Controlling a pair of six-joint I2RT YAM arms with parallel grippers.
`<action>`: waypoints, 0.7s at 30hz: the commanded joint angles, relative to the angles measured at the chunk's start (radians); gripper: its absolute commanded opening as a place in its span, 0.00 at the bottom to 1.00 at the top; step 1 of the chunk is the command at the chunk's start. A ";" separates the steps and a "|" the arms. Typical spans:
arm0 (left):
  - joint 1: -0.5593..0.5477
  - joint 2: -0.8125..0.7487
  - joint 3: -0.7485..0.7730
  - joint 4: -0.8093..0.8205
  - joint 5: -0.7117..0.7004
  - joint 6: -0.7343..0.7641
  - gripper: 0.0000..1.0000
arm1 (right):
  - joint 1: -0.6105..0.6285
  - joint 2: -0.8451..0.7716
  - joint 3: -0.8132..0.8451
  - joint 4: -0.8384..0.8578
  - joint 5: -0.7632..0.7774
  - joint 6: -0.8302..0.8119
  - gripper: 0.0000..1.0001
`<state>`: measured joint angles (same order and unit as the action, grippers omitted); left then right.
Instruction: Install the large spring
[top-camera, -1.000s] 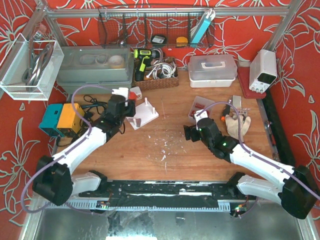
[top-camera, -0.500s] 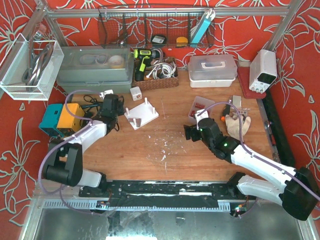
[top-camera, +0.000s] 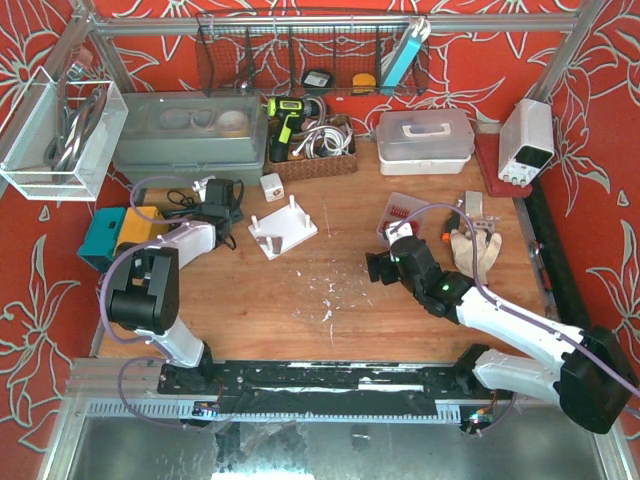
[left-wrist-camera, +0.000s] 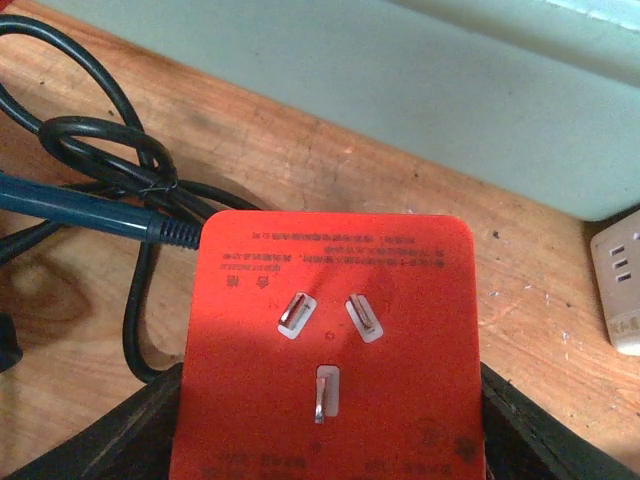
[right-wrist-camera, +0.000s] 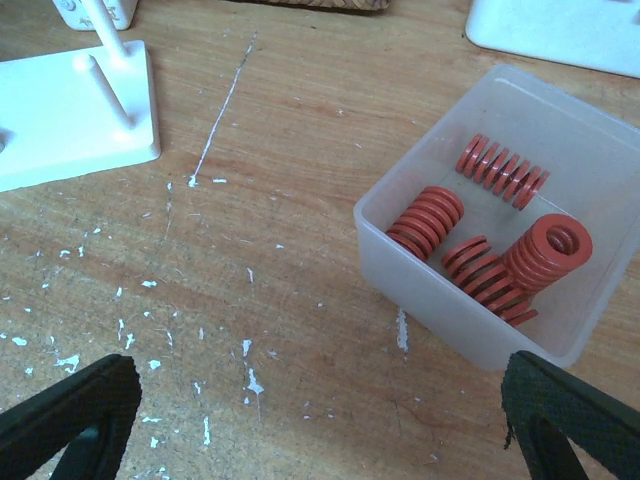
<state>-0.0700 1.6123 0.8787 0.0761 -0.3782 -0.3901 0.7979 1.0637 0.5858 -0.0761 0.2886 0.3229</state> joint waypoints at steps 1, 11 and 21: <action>0.010 0.005 0.028 0.000 -0.016 -0.010 0.66 | 0.007 0.006 0.013 -0.017 0.030 -0.002 0.99; 0.010 0.021 0.051 -0.061 -0.020 -0.022 0.75 | 0.007 -0.028 0.009 -0.031 0.056 -0.002 0.99; -0.008 -0.206 -0.024 -0.122 0.088 -0.124 0.85 | 0.009 -0.035 0.007 -0.032 0.062 -0.001 0.99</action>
<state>-0.0677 1.5368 0.8982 -0.0212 -0.3408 -0.4358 0.7979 1.0378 0.5858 -0.0837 0.3218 0.3229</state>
